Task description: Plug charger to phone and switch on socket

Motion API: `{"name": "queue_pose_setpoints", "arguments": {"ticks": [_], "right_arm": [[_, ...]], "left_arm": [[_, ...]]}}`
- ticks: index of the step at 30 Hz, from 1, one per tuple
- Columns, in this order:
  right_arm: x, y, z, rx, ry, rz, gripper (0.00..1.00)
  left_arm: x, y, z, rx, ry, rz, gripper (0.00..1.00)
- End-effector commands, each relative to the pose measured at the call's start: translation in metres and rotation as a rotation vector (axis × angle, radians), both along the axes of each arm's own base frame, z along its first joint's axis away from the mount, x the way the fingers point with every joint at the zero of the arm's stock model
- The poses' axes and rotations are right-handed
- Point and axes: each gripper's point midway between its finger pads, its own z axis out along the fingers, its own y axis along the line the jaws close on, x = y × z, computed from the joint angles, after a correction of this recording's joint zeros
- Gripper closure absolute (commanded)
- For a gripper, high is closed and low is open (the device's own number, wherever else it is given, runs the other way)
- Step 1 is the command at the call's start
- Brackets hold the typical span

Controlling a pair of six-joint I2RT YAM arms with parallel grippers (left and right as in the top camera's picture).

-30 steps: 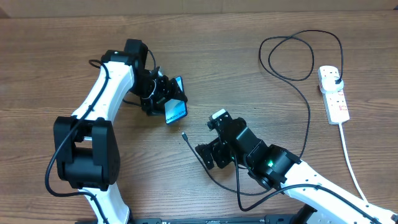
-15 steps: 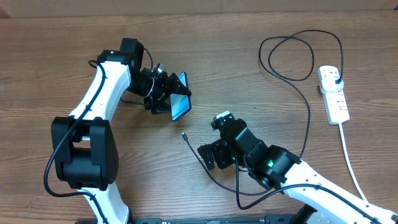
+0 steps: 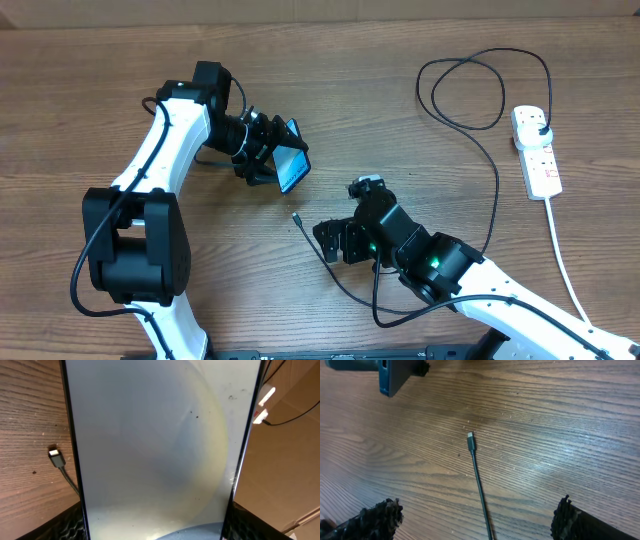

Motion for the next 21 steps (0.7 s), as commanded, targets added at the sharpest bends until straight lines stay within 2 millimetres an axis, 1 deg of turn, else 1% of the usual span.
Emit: {"name": "queue_pose_setpoints", "arguments": {"ticks": [1,6,8,10,14,17,21], "right_arm": [[0.009,0.010,0.017,0.072,-0.020,-0.043,0.01],[0.023,0.025,0.039,0.194,-0.065,-0.085,0.00],[0.029,0.030,0.043,0.220,-0.083,-0.091,0.00],[0.034,0.032,0.041,0.221,-0.095,-0.101,0.01],[0.044,0.041,0.027,0.217,-0.094,-0.108,0.05],[0.051,0.048,0.018,0.223,-0.093,-0.115,0.06],[0.062,0.044,0.010,0.234,-0.080,-0.179,0.08]], "left_arm": [[0.008,-0.001,0.009,-0.024,0.001,0.029,0.96],[0.008,0.003,0.001,0.051,0.054,0.080,0.96],[0.008,0.002,-0.001,0.064,0.071,0.100,0.96],[0.010,-0.001,-0.001,0.063,0.076,0.111,0.95],[0.012,-0.006,-0.001,0.064,0.074,0.122,0.96],[0.014,-0.009,-0.003,0.081,0.064,0.122,0.95],[0.014,-0.007,-0.010,0.147,0.060,0.130,0.95]]}}
